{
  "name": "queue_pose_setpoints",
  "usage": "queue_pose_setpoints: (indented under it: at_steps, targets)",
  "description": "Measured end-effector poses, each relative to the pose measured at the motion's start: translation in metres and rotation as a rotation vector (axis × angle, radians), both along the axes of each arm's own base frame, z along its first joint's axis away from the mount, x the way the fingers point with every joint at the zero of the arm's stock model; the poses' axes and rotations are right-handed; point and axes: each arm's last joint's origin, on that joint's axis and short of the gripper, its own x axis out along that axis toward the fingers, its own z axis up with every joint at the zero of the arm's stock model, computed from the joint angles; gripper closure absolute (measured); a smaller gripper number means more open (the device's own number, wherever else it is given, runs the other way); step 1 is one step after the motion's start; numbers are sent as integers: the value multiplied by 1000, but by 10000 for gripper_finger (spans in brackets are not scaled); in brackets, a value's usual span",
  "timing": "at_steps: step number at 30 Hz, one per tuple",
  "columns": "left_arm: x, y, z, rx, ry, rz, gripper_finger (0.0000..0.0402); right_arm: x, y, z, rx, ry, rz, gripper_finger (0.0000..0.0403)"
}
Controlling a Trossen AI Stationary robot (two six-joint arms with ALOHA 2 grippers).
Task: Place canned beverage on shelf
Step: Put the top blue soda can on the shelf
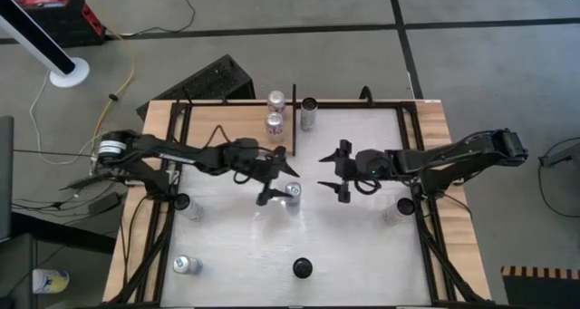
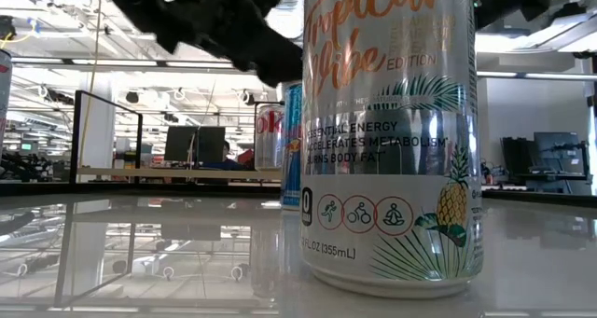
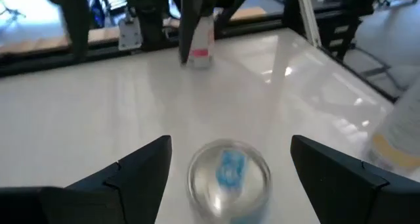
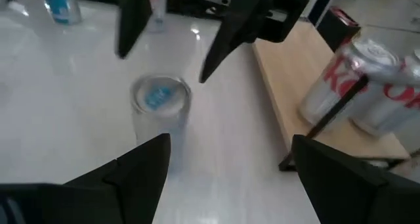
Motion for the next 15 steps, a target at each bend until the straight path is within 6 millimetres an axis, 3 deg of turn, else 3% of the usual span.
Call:
queue_pose_setpoints:
  at_steps: [8, 15]
  targets:
    - [16, 2, -7, -57, 28, -56, 101, 9, -1, -12, -35, 41, -63, 63]
    - [15, 3, -8, -79, 47, -10, 101, 17, -1, -23, -70, 71, -61, 63]
